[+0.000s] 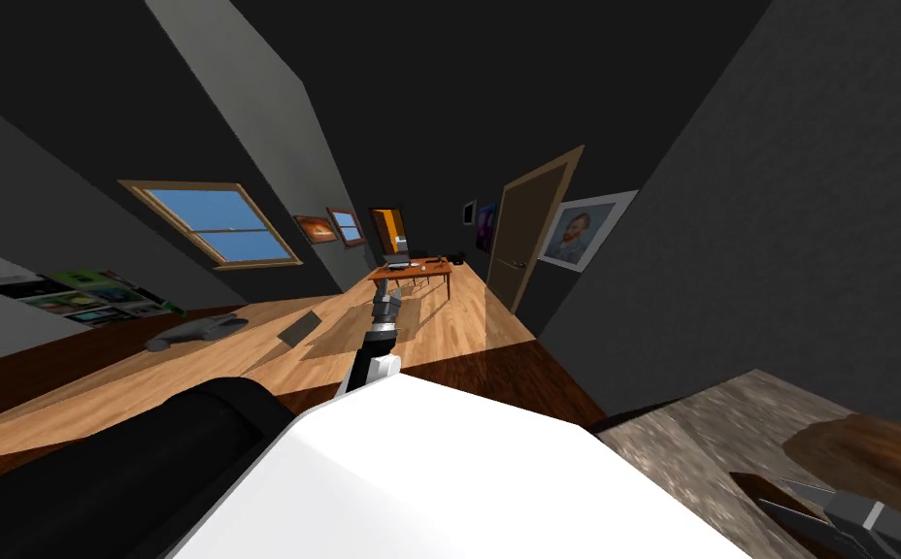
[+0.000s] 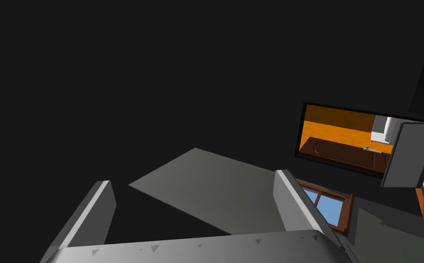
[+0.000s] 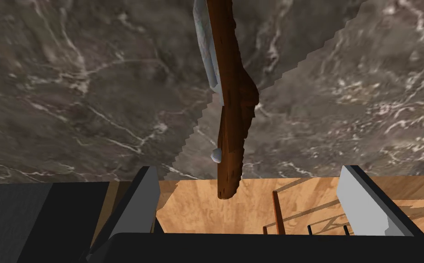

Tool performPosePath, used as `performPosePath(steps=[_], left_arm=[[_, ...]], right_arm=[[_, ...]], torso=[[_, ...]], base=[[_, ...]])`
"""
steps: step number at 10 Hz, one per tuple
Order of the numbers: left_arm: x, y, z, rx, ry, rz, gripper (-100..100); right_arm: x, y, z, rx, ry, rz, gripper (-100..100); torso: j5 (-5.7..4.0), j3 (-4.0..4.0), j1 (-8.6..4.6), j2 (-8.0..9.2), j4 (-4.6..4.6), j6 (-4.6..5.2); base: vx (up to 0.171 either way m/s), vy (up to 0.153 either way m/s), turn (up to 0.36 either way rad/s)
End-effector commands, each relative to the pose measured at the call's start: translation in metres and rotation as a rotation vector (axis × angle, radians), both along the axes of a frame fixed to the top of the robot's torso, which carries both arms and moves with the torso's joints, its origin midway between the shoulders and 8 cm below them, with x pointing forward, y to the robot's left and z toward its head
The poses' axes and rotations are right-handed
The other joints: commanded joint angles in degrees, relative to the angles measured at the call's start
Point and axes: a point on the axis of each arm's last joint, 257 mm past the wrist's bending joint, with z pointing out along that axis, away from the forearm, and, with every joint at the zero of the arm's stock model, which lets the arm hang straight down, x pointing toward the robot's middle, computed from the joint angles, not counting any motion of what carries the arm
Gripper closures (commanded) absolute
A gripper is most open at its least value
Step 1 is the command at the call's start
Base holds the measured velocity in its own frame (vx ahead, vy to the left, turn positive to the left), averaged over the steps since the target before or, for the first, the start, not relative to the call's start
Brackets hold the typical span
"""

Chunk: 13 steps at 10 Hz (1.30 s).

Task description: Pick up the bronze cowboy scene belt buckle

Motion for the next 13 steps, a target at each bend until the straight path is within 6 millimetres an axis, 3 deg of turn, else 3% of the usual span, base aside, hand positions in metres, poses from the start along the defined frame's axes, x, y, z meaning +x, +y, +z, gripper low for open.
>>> performPosePath(steps=[1,2,3,5,6,9,10,13], left_arm=[[0.000,0.000,0.000,0.000,0.000,0.000,0],[0.000,0.000,0.000,0.000,0.000,0.000,0],[0.000,0.000,0.000,0.000,0.000,0.000,0],[0.000,0.000,0.000,0.000,0.000,0.000,0],[0.000,0.000,0.000,0.000,0.000,0.000,0],[0.000,0.000,0.000,0.000,0.000,0.000,0],[0.000,0.000,0.000,0.000,0.001,0.000,0],[0.000,0.000,0.000,0.000,0.001,0.000,0]], right_arm=[[-0.004,0.001,-0.002,0.007,-0.014,-0.028,-100],[-0.014,0.000,-0.005,0.012,0.000,-0.044,-100],[-0.005,0.002,-0.003,0.010,-0.037,-0.055,-100],[-0.025,0.000,-0.008,0.024,-0.017,-0.102,-100],[-0.015,0.002,-0.007,0.021,-0.052,-0.110,-100],[-0.042,-0.001,-0.012,0.033,-0.023,-0.167,-100],[-0.032,-0.004,-0.009,0.021,-0.057,-0.184,-100],[-0.057,-0.002,-0.015,0.039,-0.029,-0.234,-100]], torso=[[0.00,0.00,0.00,0.00,0.00,0.00],[-0.03,0.09,-0.10,0.14,0.04,0.09],[-0.05,0.06,-0.14,0.05,0.04,0.19],[-0.05,0.09,-0.17,0.12,0.05,0.12],[-0.05,0.04,-0.12,0.02,0.03,0.19],[-0.04,0.02,-0.11,-0.01,0.03,0.19],[-0.03,-0.06,-0.06,-0.15,-0.01,0.19],[-0.04,0.03,-0.11,0.01,0.03,0.19]], base=[[-0.136,-0.053,0.362],[-0.068,-0.048,0.050],[-0.104,-0.051,0.368],[-0.087,-0.042,0.167],[-0.122,-0.032,0.309],[-0.062,-0.021,0.124],[-0.085,-0.012,0.312],[-0.072,-0.020,0.138]])
